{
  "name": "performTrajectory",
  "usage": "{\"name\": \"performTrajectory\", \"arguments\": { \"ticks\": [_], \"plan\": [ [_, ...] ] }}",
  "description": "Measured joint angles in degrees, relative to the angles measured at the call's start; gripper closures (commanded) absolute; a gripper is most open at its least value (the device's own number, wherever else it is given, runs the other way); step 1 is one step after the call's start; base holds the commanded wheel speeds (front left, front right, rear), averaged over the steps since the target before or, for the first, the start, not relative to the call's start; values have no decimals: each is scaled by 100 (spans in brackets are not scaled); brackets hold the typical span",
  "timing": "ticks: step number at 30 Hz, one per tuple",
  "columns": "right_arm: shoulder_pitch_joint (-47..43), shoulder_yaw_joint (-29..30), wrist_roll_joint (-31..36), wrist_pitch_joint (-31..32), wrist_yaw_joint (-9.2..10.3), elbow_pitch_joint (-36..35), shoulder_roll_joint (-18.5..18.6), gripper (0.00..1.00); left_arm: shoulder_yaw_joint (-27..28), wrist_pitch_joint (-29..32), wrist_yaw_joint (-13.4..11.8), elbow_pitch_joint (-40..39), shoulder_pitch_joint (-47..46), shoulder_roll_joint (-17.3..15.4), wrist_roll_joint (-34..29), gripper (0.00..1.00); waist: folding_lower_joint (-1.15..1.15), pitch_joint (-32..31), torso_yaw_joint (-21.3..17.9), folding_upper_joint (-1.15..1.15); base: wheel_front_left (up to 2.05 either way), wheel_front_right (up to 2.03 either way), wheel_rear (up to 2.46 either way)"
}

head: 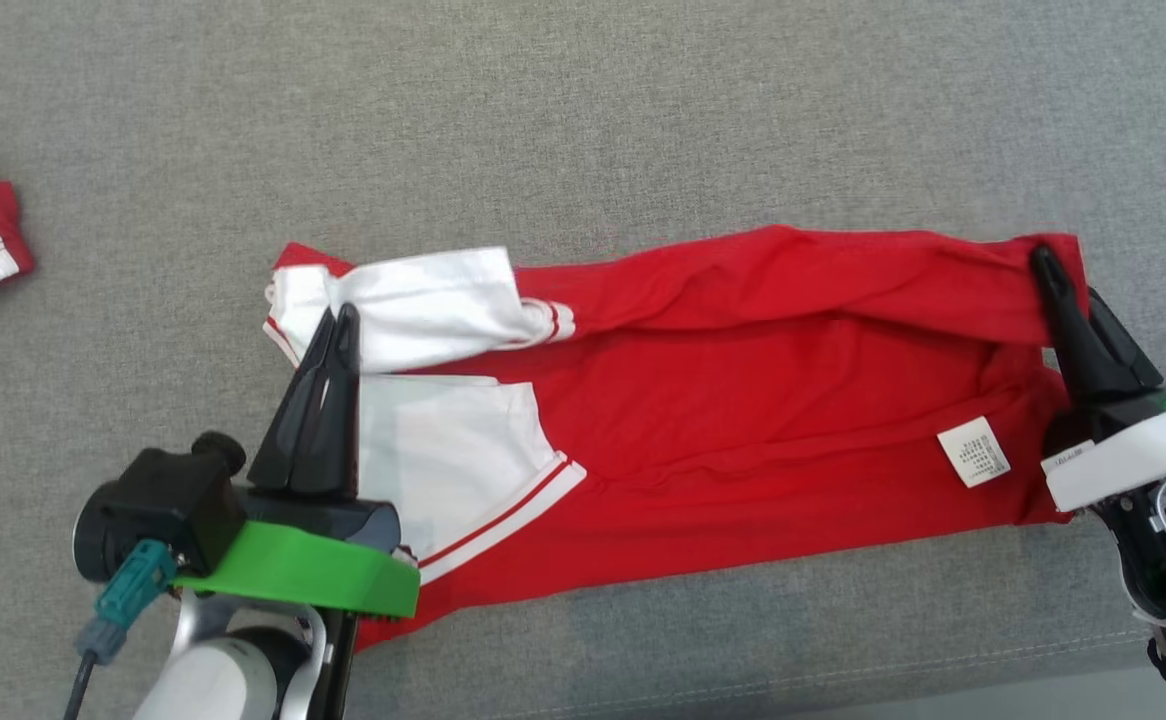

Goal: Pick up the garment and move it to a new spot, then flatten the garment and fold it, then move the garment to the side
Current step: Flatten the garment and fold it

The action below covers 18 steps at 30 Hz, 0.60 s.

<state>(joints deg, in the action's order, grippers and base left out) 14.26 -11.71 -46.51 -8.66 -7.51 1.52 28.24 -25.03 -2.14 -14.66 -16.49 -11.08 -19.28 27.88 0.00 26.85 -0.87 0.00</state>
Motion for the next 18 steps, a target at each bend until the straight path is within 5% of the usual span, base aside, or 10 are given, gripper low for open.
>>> {"name": "performTrajectory", "arguments": {
  "ticks": [11,12,13,14,18],
  "plan": [
    [-722,303,333,15,1,113,-439,100,-126,114,-121,387,765,157,433,100,0,-124,74,0,0,0,0],
    [-758,326,378,14,1,126,-476,54,-149,156,-116,475,792,174,470,88,0,-134,82,0,0,0,0],
    [-758,326,378,14,1,126,-476,0,-149,156,-116,475,792,174,470,33,0,-134,82,0,0,0,0],
    [-798,368,425,1,1,137,-511,0,-148,133,-114,533,812,211,500,0,0,-144,90,0,0,0,0],
    [-881,606,808,-146,1,138,-647,0,-132,2,-74,713,811,300,575,0,0,-199,104,0,0,0,0]
  ]
}}
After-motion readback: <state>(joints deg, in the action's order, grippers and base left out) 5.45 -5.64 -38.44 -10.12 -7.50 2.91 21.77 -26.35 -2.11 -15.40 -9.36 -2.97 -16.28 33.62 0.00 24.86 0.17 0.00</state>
